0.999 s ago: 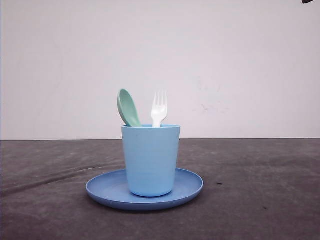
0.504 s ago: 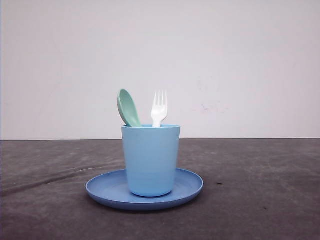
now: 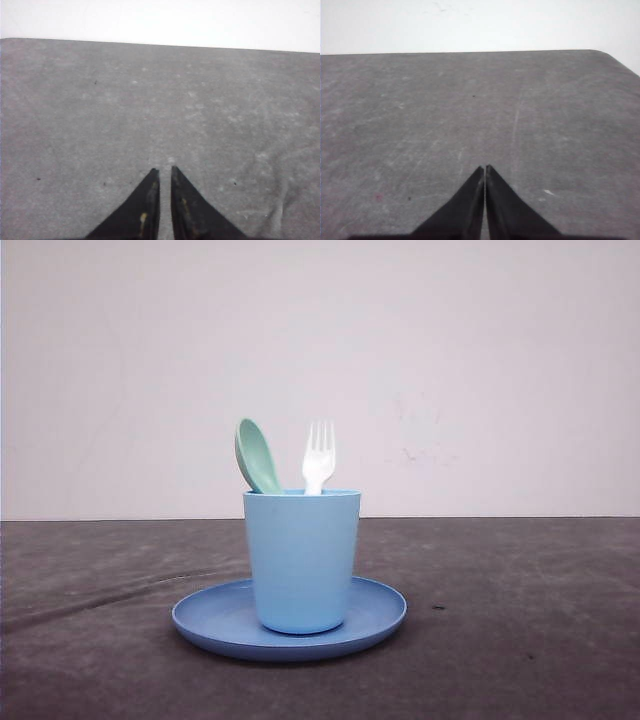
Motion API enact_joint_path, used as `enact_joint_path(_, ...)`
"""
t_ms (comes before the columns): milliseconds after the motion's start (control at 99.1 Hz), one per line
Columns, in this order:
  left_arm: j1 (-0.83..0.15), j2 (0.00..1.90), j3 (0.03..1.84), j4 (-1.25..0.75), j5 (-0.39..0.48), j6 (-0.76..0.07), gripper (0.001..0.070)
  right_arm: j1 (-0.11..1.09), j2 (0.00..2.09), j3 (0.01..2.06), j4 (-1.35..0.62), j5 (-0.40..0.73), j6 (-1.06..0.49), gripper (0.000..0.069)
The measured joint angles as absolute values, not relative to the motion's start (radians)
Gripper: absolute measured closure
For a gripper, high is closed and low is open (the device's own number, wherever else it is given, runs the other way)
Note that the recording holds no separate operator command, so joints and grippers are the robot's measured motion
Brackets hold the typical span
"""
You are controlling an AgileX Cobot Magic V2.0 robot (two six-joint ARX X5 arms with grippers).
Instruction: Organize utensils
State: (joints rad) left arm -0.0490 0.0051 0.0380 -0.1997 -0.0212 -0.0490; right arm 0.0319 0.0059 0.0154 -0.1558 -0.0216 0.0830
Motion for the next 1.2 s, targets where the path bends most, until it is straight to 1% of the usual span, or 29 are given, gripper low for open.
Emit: enact_joint_path(1201, -0.049, 0.012, 0.032, -0.185, -0.021, -0.049, 0.0695, 0.032, 0.004, 0.015, -0.167, -0.026, 0.083, 0.0687)
